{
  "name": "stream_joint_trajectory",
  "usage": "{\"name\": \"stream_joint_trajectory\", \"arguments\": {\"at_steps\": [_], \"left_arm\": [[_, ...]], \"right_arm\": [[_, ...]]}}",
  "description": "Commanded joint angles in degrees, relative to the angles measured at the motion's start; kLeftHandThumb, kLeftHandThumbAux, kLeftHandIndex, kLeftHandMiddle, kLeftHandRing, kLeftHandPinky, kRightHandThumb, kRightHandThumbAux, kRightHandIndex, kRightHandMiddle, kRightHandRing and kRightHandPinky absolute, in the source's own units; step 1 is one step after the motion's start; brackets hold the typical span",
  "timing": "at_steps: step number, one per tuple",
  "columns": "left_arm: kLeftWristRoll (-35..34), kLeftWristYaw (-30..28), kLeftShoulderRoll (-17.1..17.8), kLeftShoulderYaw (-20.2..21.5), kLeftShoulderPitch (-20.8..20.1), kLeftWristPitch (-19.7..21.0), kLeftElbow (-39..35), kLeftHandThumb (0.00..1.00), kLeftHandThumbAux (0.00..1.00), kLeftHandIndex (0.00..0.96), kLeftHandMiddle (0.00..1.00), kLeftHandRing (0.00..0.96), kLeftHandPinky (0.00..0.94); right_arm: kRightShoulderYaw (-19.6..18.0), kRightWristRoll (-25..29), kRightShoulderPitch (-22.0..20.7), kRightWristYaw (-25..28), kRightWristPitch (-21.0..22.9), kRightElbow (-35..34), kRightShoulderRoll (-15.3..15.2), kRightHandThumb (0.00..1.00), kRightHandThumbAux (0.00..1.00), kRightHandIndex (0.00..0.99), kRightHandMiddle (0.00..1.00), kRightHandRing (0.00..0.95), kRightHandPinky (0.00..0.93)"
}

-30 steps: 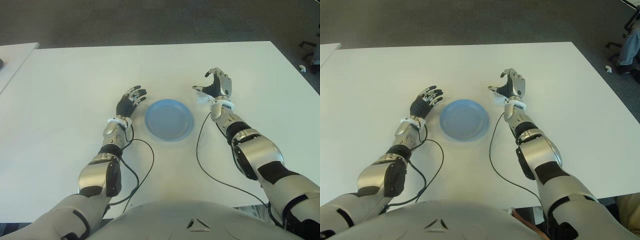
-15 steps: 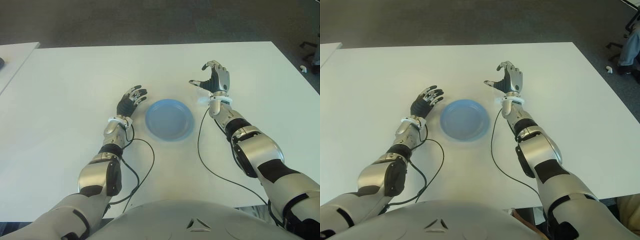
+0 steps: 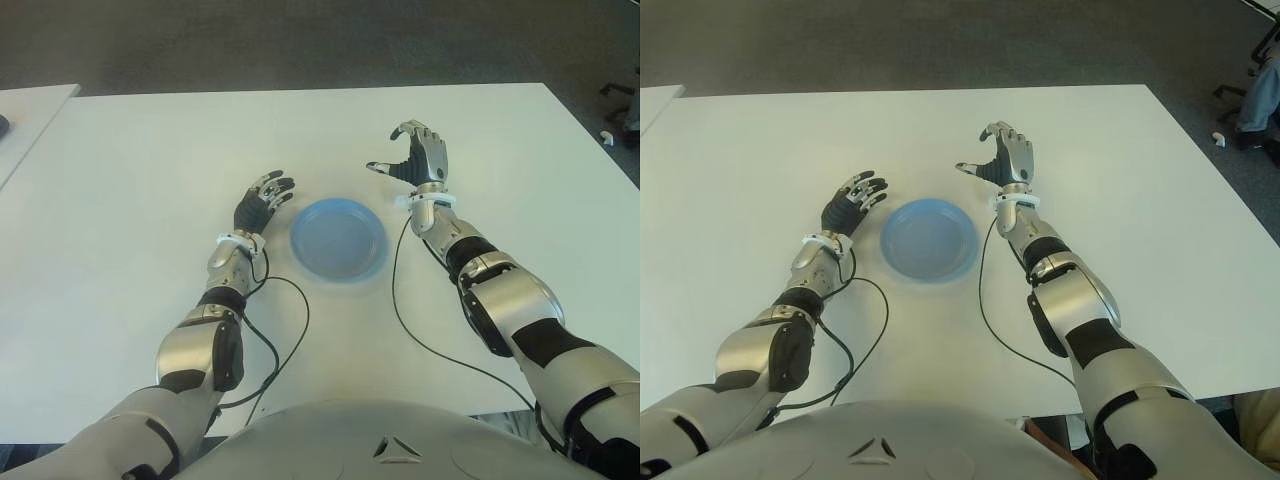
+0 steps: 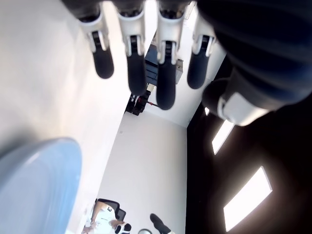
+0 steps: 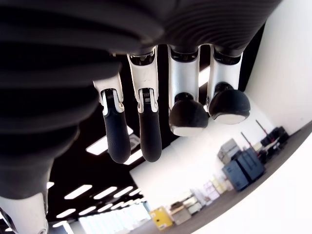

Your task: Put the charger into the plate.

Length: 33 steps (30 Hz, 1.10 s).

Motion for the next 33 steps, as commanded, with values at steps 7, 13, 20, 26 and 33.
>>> {"name": "stream_joint_trajectory", "arguments": {"at_steps": [7,13,20,26,33], "left_arm": [[0.5,0.1,-0.4,0.0,1.0,1.4,1.7,0.0,0.558,0.263,0.33,0.263,0.211],[0.6,0.0,-0.3,0.0,1.1,1.4,1.7,0.0,0.561,0.266,0.333,0.268,0.214],[0.6,-0.2,-0.3,-0.1,1.1,1.3,1.7,0.0,0.559,0.262,0.328,0.263,0.212],[0.6,-0.4,-0.2,-0.1,1.2,1.2,1.5,0.0,0.561,0.262,0.329,0.264,0.217],[0.4,-0.9,-0.1,-0.1,1.3,1.4,1.5,0.0,0.565,0.264,0.327,0.261,0.212]], "right_arm": [[0.5,-0.2,0.5,5.8,1.8,2.0,-0.9,0.723,0.703,0.434,0.715,0.691,0.625],[1.9,-1.3,-0.1,12.5,11.6,3.5,-0.1,0.478,0.403,0.096,0.105,0.091,0.086],[4.8,-3.1,0.5,19.3,15.8,3.3,-0.4,0.396,0.24,0.008,0.008,0.007,0.007],[6.7,-4.1,1.5,23.7,17.6,4.1,-1.3,0.36,0.18,0.0,0.0,0.0,0.0],[8.3,-4.9,1.6,28.1,19.4,5.0,-1.6,0.336,0.152,0.0,0.0,0.0,0.0]]}}
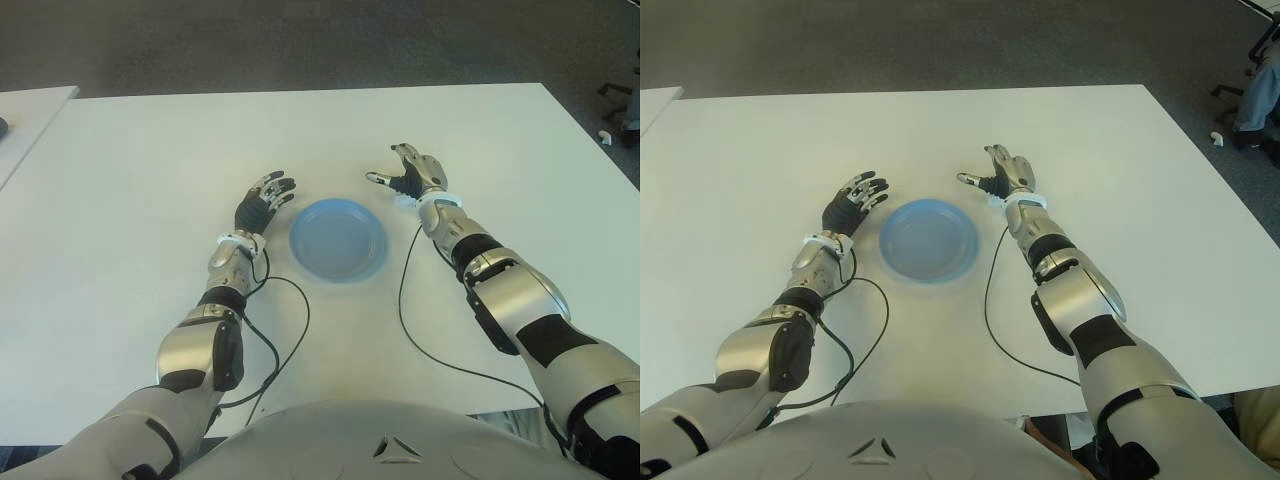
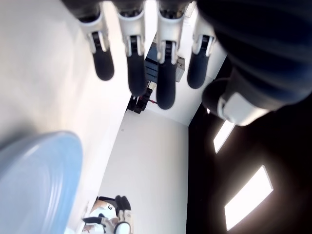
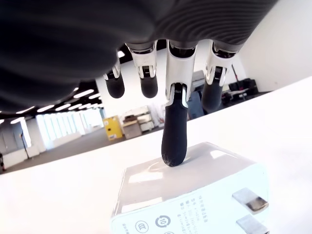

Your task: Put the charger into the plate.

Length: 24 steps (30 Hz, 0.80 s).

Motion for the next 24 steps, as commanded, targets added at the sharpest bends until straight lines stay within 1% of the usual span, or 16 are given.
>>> {"name": "stream_joint_trajectory", "arguments": {"at_steps": [1,8,15,19,24], "left_arm": [[0.4,-0.9,-0.1,0.1,1.4,1.5,1.3,0.0,0.566,0.264,0.327,0.262,0.215],[0.0,-2.1,0.1,0.4,1.5,1.5,1.2,0.0,0.569,0.272,0.335,0.272,0.225],[-0.1,-2.5,0.3,0.6,1.7,1.9,1.0,0.0,0.572,0.278,0.338,0.271,0.213],[0.0,-2.9,0.3,0.6,1.9,1.8,0.8,0.0,0.58,0.28,0.341,0.27,0.197],[0.0,-3.6,0.5,0.7,2.1,1.6,0.6,0.0,0.585,0.289,0.345,0.273,0.185]], "right_arm": [[1.4,-1.1,3.3,5.4,2.7,2.4,0.4,0.333,0.152,0.0,0.0,0.0,0.0],[1.8,-1.0,3.9,7.3,3.3,2.6,0.5,0.316,0.161,0.0,0.0,0.0,0.0],[2.0,-1.2,5.9,7.9,3.9,3.1,0.7,0.283,0.19,0.0,0.0,0.0,0.0],[2.3,-1.5,7.3,8.1,4.1,3.5,0.9,0.254,0.208,0.0,0.0,0.0,0.0],[3.0,-2.1,7.7,8.7,4.2,3.7,0.9,0.213,0.237,0.0,0.0,0.0,0.0]]}}
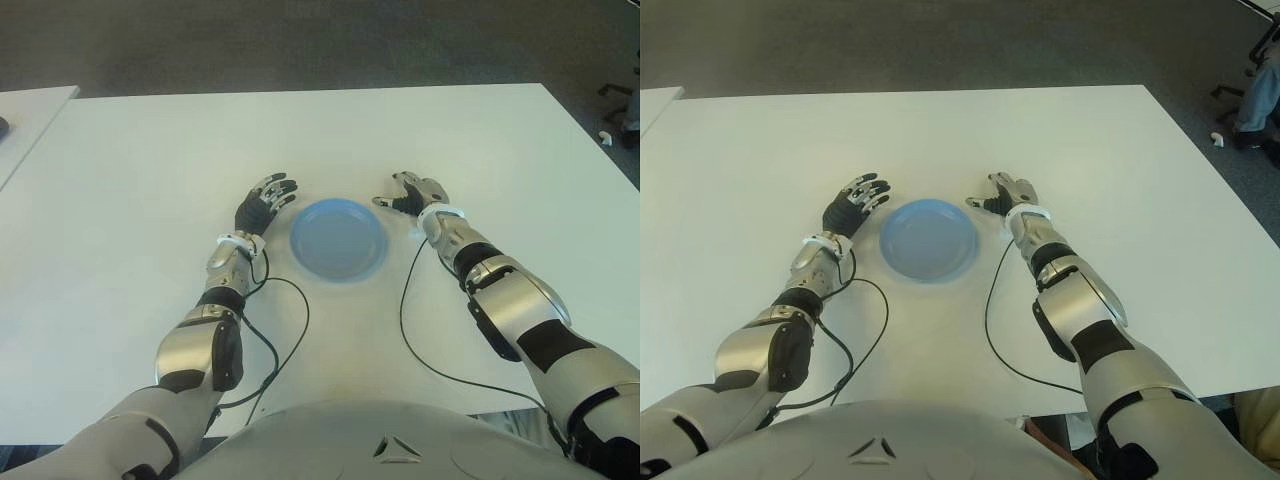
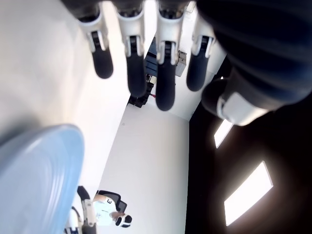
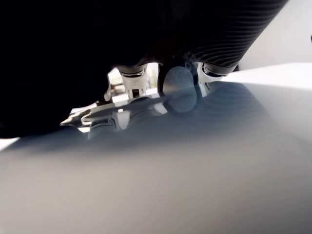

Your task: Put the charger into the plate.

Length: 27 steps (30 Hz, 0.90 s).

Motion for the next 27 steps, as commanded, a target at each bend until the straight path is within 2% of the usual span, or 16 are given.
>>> {"name": "stream_joint_trajectory", "arguments": {"at_steps": [1,11,27], "left_arm": [[0.2,-0.9,0.3,0.0,1.8,1.0,0.8,0.0,0.586,0.29,0.345,0.274,0.184],[0.6,-1.2,0.5,-0.1,1.9,0.3,0.8,0.0,0.585,0.323,0.362,0.279,0.158],[0.2,-0.6,0.5,0.3,1.6,0.9,1.0,0.0,0.583,0.294,0.36,0.313,0.269]], "right_arm": [[1.2,-1.3,4.9,2.2,1.2,2.1,0.9,0.209,0.24,0.0,0.0,0.0,0.0],[1.6,-1.8,5.5,3.3,0.9,2.2,0.6,0.139,0.278,0.0,0.0,0.0,0.0],[-0.8,-0.6,5.3,2.1,0.6,2.0,0.0,0.135,0.331,0.0,0.0,0.0,0.0]]}}
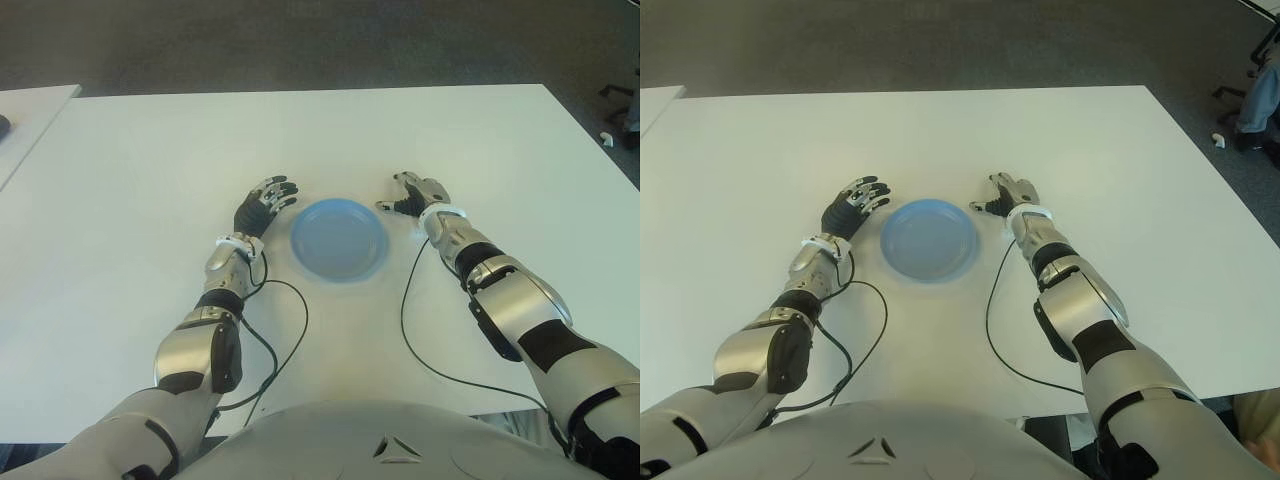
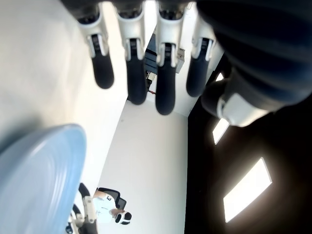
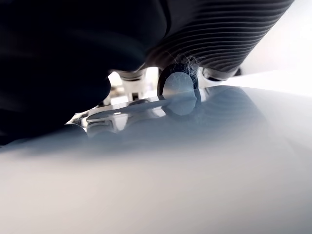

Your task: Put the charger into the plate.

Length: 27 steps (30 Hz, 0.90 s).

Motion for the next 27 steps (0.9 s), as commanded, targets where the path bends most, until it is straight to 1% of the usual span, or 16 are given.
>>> {"name": "stream_joint_trajectory", "arguments": {"at_steps": [1,6,12,19,27], "left_arm": [[0.0,0.4,0.3,0.4,1.1,1.7,1.1,0.0,0.584,0.292,0.36,0.317,0.277],[-0.2,-0.1,0.3,0.7,0.9,2.4,1.1,0.0,0.587,0.286,0.36,0.326,0.287],[0.2,-0.1,0.4,0.6,0.8,2.9,1.2,0.0,0.588,0.284,0.361,0.327,0.278],[0.8,0.8,0.5,0.2,0.7,3.2,1.4,0.0,0.6,0.288,0.375,0.335,0.269],[2.1,2.3,0.4,-0.6,0.5,2.6,1.8,0.0,0.601,0.295,0.378,0.338,0.278]], "right_arm": [[-0.5,0.4,5.1,1.1,0.1,2.1,0.3,0.139,0.334,0.0,0.0,0.0,0.0],[-1.1,0.6,5.0,0.8,-0.4,2.0,0.1,0.148,0.343,0.0,0.0,0.0,0.0],[-2.6,1.2,3.6,0.7,-1.5,1.8,-0.9,0.151,0.357,0.0,0.0,0.0,0.0],[-4.9,2.7,0.1,1.1,-3.8,1.1,-2.6,0.149,0.359,0.0,0.0,0.0,0.0],[-5.6,2.9,-3.1,1.9,-5.4,-0.1,-4.1,0.157,0.371,0.0,0.0,0.0,0.0]]}}
